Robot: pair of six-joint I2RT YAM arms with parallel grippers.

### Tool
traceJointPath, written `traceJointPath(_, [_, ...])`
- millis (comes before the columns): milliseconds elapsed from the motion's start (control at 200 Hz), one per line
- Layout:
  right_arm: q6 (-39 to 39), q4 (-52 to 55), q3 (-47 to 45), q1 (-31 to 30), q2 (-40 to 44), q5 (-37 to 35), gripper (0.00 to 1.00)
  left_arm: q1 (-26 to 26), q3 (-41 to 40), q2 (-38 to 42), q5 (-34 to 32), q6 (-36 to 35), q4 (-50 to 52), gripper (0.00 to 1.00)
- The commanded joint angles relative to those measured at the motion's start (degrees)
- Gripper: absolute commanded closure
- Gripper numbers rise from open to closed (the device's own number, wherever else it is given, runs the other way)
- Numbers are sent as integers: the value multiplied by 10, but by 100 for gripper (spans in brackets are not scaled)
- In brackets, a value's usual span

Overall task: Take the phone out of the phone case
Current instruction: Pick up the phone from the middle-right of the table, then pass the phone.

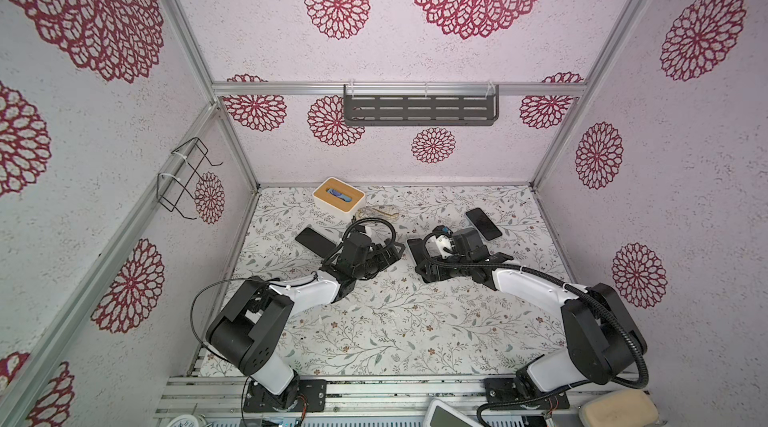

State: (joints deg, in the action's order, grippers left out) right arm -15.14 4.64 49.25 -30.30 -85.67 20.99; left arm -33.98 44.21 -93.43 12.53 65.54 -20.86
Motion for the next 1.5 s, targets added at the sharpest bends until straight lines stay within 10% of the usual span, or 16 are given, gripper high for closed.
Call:
traceJointPath(0, [-6,-22,25,-11,20,33,50,-6,8,-15,19,19,-51,6])
traceJointPath(405, [-13,-24,35,-27,13,49,51,-13,14,-48,48,43,-111,31])
traceJointPath(916, [-27,-36,35,-36,3,52,52,-15,6,-37,51,47,-123,88])
traceJointPath(1241, [-189,-122,-99,-43,220,-61,7,32,-65,152,-58,35,-134,100])
traceJointPath(1496, [-338,-410,-198,-50,277,-11,5,50,-103,236,-125,64,-287,100])
